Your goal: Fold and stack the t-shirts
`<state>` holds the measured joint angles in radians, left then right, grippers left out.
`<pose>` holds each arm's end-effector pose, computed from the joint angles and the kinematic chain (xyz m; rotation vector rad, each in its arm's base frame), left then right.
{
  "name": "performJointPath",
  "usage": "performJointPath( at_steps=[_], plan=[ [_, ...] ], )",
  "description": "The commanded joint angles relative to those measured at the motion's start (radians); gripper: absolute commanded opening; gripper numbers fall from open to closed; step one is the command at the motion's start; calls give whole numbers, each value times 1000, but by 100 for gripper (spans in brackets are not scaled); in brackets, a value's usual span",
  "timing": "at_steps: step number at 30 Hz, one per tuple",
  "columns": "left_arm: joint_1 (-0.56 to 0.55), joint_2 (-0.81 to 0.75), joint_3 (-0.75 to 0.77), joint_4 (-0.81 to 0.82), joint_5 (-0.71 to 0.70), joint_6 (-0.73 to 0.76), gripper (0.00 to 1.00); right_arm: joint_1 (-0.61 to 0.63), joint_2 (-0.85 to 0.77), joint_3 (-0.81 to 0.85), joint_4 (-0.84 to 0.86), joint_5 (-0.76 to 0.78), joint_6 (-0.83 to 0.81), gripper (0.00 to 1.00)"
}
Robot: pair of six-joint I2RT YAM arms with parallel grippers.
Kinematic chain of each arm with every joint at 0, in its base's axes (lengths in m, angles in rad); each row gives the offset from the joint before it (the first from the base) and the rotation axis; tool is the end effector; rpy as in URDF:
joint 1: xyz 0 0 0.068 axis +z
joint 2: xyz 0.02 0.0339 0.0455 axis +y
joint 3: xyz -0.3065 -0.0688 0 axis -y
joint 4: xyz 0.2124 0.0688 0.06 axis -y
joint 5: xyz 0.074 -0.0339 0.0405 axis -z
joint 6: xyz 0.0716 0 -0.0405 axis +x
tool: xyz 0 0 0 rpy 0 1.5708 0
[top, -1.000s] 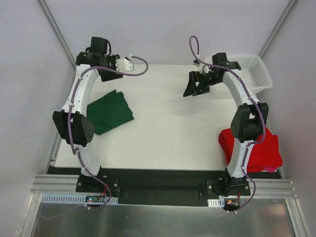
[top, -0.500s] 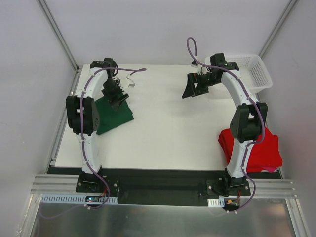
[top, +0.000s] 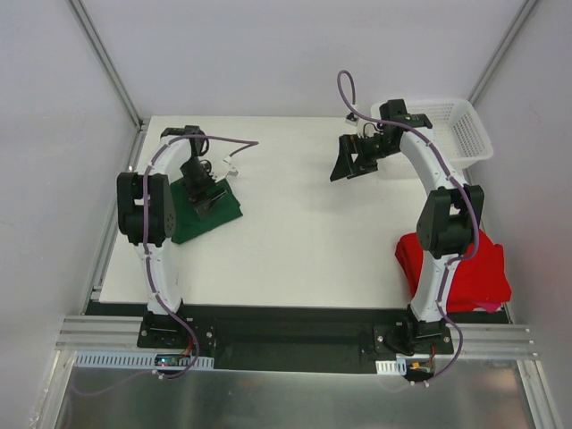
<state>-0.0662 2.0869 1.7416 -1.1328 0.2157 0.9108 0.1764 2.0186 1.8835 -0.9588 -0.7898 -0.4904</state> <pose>0.4029 -0.0421 0.2213 1.4022 2.6066 -0.2360 0.4128 0.1252 0.3101 -1.0204 2.1996 0.9014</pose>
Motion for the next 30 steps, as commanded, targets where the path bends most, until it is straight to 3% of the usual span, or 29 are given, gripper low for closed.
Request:
performJointPath(
  at_steps=[1, 10, 25, 30],
  plan=[
    [43, -85, -57, 91, -55, 88, 81, 5, -72, -4, -32, -17, -31, 100],
    [60, -22, 52, 87, -84, 119, 81, 5, -72, -12, -37, -23, -33, 100],
    [60, 70, 24, 129, -12, 103, 80, 5, -63, -12, -32, -11, -31, 100],
    [54, 121, 12, 139, -45, 89, 80, 5, -67, -6, -44, -2, -42, 100]
  ],
)
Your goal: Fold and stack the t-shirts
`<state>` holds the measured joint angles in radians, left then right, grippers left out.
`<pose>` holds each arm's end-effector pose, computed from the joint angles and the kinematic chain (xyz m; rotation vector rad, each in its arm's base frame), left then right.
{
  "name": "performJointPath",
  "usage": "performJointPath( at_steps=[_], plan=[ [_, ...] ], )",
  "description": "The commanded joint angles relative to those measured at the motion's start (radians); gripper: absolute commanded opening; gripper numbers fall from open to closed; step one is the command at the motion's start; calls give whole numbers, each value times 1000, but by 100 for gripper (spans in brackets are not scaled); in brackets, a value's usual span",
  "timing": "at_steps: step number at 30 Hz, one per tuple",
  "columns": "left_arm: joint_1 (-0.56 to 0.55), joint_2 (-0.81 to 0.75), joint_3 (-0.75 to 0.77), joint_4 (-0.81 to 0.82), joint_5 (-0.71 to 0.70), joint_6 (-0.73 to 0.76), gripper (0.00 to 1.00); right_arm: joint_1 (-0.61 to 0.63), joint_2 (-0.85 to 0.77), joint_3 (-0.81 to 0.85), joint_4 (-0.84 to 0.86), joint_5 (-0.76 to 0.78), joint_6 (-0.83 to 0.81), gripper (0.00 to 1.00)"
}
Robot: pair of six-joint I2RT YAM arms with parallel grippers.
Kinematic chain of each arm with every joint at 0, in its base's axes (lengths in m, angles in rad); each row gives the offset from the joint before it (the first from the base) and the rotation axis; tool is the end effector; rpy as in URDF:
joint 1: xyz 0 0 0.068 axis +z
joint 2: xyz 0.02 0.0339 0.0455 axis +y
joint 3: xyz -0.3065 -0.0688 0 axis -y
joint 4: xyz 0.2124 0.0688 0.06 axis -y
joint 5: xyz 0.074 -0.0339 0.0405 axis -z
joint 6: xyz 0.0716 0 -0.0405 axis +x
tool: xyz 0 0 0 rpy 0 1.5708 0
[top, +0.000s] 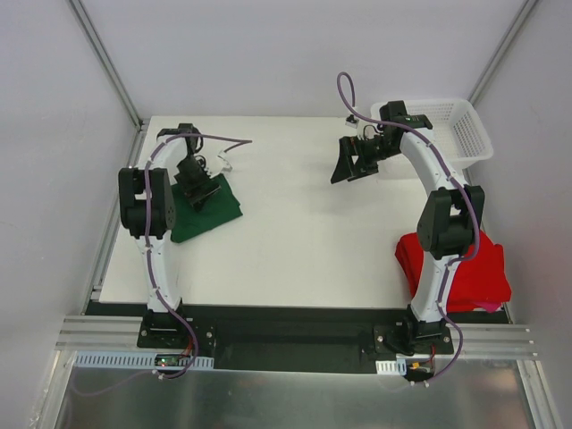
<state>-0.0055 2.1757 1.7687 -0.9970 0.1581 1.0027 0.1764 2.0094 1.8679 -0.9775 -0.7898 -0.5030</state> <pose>0.4371 -0.0137 0.1939 1.4267 2.5463 -0.0864 0.4077 0.1243 0.3085 -1.0294 2.2141 0.9087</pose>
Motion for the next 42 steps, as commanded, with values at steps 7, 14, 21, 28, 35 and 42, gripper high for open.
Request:
performJointPath(
  at_steps=[7, 14, 21, 28, 35, 42],
  plan=[
    [-7, 45, -69, 24, -37, 25, 80, 6, -66, 2, -21, 7, -31, 100],
    [-8, 6, -123, 24, -92, 129, 77, 8, -74, 7, -23, 11, -28, 100],
    [-5, -96, -293, 28, -179, 388, 77, 23, -78, 2, -20, 24, -32, 100],
    [-5, -285, -449, 28, -161, 543, 77, 35, -84, 5, -21, 41, -43, 100],
    [-1, -488, -636, 26, -92, 688, 78, 43, -97, -9, -30, 60, -58, 100],
    [36, -476, -601, 26, -103, 653, 79, 55, -103, -9, -35, 64, -75, 100]
  ],
)
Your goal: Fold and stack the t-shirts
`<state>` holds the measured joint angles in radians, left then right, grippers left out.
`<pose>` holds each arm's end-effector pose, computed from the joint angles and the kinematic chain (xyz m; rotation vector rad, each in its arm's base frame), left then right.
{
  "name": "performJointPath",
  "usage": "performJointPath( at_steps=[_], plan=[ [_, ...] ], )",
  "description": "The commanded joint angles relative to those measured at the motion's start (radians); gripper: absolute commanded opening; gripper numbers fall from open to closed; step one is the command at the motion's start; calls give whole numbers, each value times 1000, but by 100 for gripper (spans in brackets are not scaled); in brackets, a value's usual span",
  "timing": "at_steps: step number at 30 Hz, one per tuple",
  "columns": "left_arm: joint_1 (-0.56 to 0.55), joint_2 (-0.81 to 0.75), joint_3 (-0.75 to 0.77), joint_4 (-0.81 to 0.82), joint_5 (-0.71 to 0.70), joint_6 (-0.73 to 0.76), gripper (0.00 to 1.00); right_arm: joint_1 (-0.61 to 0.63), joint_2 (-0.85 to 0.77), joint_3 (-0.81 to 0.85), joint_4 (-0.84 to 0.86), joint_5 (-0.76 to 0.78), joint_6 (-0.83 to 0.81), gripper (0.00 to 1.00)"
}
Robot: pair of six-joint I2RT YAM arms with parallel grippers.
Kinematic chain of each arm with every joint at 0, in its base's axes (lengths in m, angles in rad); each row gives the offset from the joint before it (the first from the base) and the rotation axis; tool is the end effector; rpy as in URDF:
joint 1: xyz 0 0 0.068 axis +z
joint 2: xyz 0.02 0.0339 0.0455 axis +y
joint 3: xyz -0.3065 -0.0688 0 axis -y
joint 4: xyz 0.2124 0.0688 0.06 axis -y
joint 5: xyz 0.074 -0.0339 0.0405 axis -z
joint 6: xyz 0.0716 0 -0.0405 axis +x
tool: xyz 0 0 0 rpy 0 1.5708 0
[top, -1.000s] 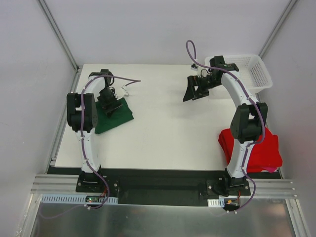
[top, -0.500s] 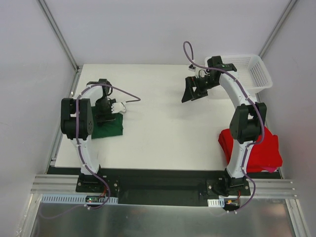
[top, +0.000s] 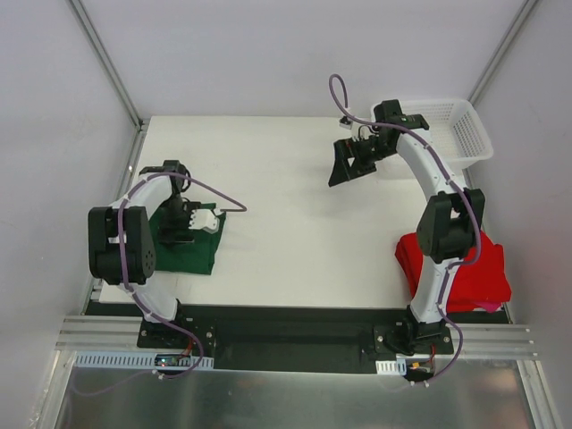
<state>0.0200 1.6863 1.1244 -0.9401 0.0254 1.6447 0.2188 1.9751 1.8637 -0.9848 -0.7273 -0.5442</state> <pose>0.2770 0.0037 0.2103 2.2339 2.1147 0.0520 0.3963 0.1369 0.3179 -1.1190 2.1851 0.8223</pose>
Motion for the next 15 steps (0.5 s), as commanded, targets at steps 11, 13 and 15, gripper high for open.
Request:
performJointPath(
  at_steps=[11, 13, 15],
  plan=[
    [9, 82, 972, -180, 218, -672, 89, 65, -171, 234, -235, 403, -376, 100],
    [27, 82, 1124, -177, 261, -811, 99, 73, -170, 319, -340, 616, -507, 100],
    [29, 69, 1120, -174, 268, -940, 99, 50, -211, 292, -463, 782, -629, 100]
  ],
)
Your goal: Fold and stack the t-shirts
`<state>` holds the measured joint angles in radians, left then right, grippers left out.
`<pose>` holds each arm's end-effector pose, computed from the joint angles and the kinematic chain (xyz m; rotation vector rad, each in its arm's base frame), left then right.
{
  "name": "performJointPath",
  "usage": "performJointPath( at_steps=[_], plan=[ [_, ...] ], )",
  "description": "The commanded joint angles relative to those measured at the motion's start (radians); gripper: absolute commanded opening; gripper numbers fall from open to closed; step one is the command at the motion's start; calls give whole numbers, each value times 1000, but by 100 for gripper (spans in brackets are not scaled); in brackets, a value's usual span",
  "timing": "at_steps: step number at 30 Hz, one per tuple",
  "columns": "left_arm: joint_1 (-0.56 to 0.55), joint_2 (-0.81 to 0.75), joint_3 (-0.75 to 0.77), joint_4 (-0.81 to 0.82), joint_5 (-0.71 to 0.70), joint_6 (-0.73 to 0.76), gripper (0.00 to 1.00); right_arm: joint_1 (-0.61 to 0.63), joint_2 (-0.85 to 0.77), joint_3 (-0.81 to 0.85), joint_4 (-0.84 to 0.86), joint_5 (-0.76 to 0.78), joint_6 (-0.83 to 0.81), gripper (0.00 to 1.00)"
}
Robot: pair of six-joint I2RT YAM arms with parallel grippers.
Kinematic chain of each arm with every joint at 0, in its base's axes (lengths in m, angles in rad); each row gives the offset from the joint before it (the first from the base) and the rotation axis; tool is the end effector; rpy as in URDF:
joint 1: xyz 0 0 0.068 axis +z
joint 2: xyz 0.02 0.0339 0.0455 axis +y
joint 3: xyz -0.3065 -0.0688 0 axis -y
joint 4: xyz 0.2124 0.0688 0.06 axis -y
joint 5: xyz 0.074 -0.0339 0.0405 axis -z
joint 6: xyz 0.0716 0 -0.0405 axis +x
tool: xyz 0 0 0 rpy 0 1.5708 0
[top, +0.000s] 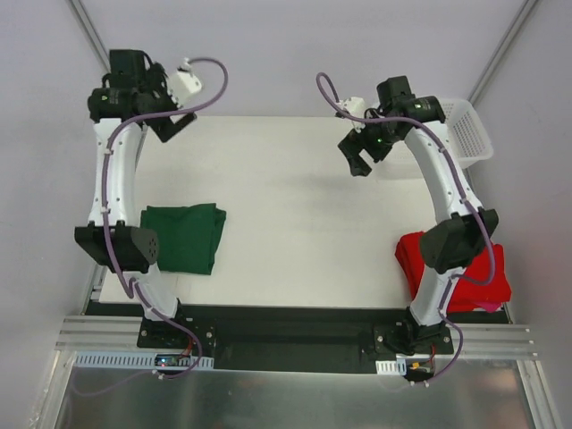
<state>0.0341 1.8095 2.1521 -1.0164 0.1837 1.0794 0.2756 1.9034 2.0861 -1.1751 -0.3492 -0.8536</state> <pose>0.3854 0.0001 0.4491 1.2145 1.9076 0.3978 0.3737 0.1311 0.3825 -1.4398 2.0295 0.2094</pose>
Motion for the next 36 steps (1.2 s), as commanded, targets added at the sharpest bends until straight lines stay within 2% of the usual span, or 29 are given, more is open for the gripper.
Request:
performJointPath(
  at_steps=[1, 3, 4, 5, 8, 10, 12, 13, 16, 22, 25, 29, 34, 36],
  plan=[
    [13, -68, 50, -97, 117, -404, 99, -63, -170, -28, -300, 420, -350, 100],
    [15, -85, -15, -97, 141, -453, 99, -160, -254, -162, -325, 394, -460, 100],
    [15, -99, -79, -94, 151, -463, 99, -270, -341, -296, -314, 376, -517, 100],
    [15, -104, -110, -87, 169, -482, 99, -326, -392, -387, -286, 378, -583, 100],
    [15, -114, -195, -59, 203, -522, 99, -530, -506, -552, -195, 397, -763, 100],
    [15, -110, -210, -50, 230, -548, 99, -654, -479, -508, -223, 376, -740, 100],
    [15, -107, -204, -42, 232, -578, 99, -740, -443, -361, -268, 313, -643, 100],
    [15, -108, -204, -39, 226, -582, 99, -756, -435, -338, -290, 314, -516, 100],
    [12, -118, -219, -30, 204, -584, 99, -794, -469, -380, -331, 270, -307, 100],
    [9, -142, -250, -27, 169, -566, 99, -881, -644, -729, -311, 107, -93, 100],
    [4, -144, -248, -25, 165, -558, 99, -937, -702, -819, -246, 73, 5, 100],
    [-10, -139, -242, -25, 155, -549, 100, -966, -773, -905, -138, 95, 7, 100],
    [-31, -127, -236, -27, 137, -547, 99, -990, -842, -988, -28, 36, -47, 100],
    [-31, -125, -238, -27, 134, -546, 99, -997, -901, -1069, 27, 23, -70, 100]
  ],
)
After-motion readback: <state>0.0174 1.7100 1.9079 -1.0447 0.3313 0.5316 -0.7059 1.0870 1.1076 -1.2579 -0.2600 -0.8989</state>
